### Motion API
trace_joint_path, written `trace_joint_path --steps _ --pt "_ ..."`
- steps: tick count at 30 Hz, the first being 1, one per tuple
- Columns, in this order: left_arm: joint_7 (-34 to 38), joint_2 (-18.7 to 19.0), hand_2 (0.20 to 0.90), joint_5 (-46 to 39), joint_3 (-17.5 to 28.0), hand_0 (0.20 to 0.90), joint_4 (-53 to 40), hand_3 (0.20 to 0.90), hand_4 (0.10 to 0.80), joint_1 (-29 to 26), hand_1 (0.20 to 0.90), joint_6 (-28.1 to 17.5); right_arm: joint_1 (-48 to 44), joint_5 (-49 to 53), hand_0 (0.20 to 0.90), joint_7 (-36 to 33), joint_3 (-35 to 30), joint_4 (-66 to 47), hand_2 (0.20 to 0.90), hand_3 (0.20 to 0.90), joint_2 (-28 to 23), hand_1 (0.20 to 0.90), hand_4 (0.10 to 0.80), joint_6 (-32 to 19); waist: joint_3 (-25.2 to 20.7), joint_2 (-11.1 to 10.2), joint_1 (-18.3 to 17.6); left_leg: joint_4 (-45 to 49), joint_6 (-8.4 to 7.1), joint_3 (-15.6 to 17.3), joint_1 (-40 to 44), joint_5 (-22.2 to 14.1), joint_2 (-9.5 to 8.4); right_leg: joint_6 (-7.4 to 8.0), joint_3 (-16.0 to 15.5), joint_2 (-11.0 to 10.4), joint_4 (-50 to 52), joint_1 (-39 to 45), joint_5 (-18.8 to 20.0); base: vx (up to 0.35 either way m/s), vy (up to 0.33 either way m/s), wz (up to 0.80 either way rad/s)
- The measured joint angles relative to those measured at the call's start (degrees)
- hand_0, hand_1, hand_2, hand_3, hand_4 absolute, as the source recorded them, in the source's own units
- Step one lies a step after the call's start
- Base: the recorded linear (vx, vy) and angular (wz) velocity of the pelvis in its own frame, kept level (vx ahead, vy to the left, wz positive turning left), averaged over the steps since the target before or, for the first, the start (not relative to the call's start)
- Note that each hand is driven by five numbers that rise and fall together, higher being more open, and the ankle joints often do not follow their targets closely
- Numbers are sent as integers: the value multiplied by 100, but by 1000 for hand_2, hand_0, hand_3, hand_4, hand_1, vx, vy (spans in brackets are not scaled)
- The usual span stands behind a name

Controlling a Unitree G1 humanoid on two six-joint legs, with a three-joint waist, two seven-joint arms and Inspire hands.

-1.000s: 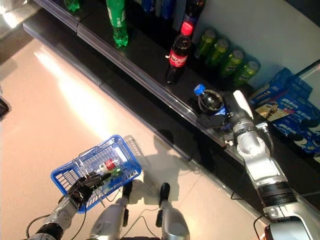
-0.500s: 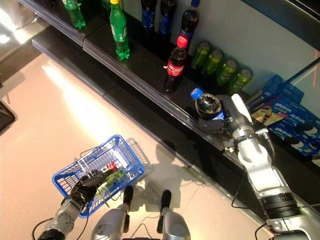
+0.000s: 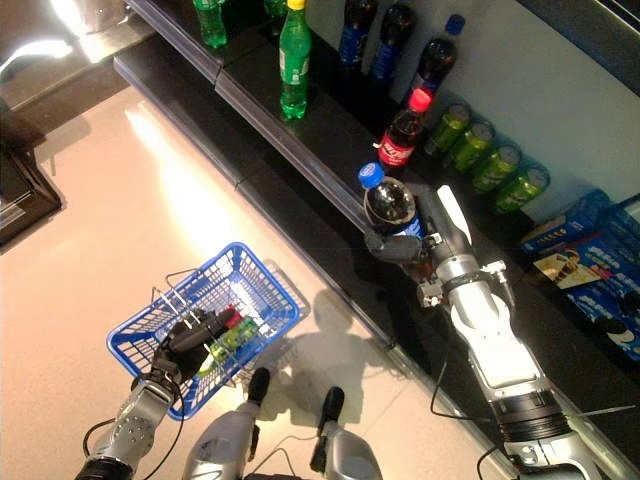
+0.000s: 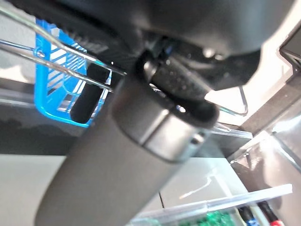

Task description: Pick up the drink and place into the basket.

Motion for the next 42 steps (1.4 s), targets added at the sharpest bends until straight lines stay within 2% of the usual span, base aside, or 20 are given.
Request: trace_joint_path --steps 11,15,16,20,26,31,35,42 --pt "-2 327 300 -292 -66 300 -1080 200 100 7 300 111 0 369 300 22 412 -35 300 200 219 300 100 -494 -1 -1 201 0 0 -132 -11 2 -9 3 -153 1 0 52 -34 1 -17 6" --pt "-2 503 300 -447 -116 300 -1414 200 100 7 300 275 0 542 300 35 456 -163 300 200 266 300 100 -593 0 -1 280 1 1 -178 -22 3 -14 6 -202 0 0 61 -36 4 -14 6" --pt "-2 559 300 -449 -180 300 -1504 200 100 7 300 279 0 565 300 35 480 -195 300 200 266 300 100 -647 0 -1 303 1 1 -210 -24 3 -15 7 -296 3 0 69 -38 0 -20 10" --pt "-2 584 300 -483 -237 300 -1803 200 100 8 300 451 -52 726 300 32 674 -222 300 200 274 300 100 -806 -1 -2 430 1 0 -254 -25 3 -24 11 -312 -3 0 93 -53 0 -13 7" --pt "-3 605 300 -568 -259 300 -2073 200 100 8 300 578 -98 774 300 37 840 -238 300 200 416 300 100 -911 -2 -4 532 1 1 -315 -57 3 -54 23 -423 -28 0 96 -89 -4 -6 6" --pt "-47 813 300 -590 -373 300 -2304 200 100 8 300 733 -106 1006 300 42 863 -327 300 200 417 300 100 -936 -2 -5 605 2 11 -400 -98 15 -77 34 -465 -40 0 94 -97 1 -6 9" --pt "-160 843 300 -604 -451 300 -2333 200 100 8 300 848 -135 1212 300 50 900 -491 300 200 419 300 100 -996 -2 -5 687 2 19 -400 -97 20 -92 48 -472 -54 0 94 -107 0 0 0" --pt "-198 864 300 -605 -525 300 -2354 200 100 8 300 942 -537 1290 300 185 1228 -609 300 200 493 300 100 -1011 -3 -5 712 3 21 -415 -104 22 -103 58 -478 -62 -1 94 -115 0 0 0"
